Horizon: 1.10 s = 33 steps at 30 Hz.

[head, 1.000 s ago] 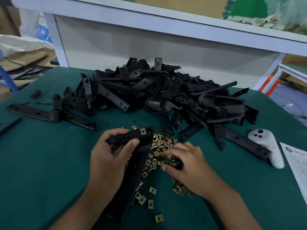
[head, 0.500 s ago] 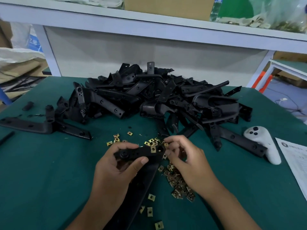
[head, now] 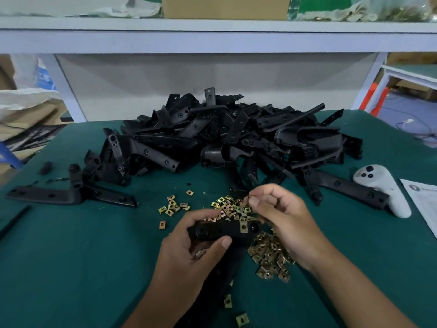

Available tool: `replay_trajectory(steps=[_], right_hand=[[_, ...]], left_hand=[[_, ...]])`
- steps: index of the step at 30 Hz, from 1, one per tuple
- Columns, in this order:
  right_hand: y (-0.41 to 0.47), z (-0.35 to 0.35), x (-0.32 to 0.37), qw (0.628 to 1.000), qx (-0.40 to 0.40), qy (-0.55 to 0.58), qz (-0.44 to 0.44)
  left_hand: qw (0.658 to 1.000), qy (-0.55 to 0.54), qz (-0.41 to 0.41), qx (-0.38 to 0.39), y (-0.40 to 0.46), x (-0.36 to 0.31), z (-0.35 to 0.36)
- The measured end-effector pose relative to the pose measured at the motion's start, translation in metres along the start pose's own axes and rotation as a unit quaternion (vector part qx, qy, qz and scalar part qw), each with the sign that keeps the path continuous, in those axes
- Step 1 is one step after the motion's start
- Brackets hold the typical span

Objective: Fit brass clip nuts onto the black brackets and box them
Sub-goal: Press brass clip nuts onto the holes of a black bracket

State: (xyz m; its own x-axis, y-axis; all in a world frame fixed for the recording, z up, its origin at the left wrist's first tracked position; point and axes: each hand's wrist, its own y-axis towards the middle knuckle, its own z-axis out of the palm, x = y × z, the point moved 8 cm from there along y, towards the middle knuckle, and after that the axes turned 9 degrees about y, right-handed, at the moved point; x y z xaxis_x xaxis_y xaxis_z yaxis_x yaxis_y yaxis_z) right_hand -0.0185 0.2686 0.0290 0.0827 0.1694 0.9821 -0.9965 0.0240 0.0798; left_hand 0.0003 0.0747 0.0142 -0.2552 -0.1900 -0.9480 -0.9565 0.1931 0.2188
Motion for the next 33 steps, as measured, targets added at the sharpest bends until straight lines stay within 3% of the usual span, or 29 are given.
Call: replay_trajectory(steps=[9, 21, 33], right_hand=[[0.0, 0.007, 0.002, 0.991, 0.042, 0.122, 0.031], [-0.002, 0.009, -0.005, 0.988, 0.041, 0.131, 0.076], [-0.012, 0.024, -0.003, 0.984, 0.126, 0.08, 0.095]], left_hand=[[0.997, 0.07, 0.007, 0.014, -0.003, -0.001, 0.004], [1.0, 0.0, -0.01, 0.015, -0.001, 0.0, 0.003], [0.999, -0.027, -0.007, 0.035, -0.004, 0.0, 0.006]])
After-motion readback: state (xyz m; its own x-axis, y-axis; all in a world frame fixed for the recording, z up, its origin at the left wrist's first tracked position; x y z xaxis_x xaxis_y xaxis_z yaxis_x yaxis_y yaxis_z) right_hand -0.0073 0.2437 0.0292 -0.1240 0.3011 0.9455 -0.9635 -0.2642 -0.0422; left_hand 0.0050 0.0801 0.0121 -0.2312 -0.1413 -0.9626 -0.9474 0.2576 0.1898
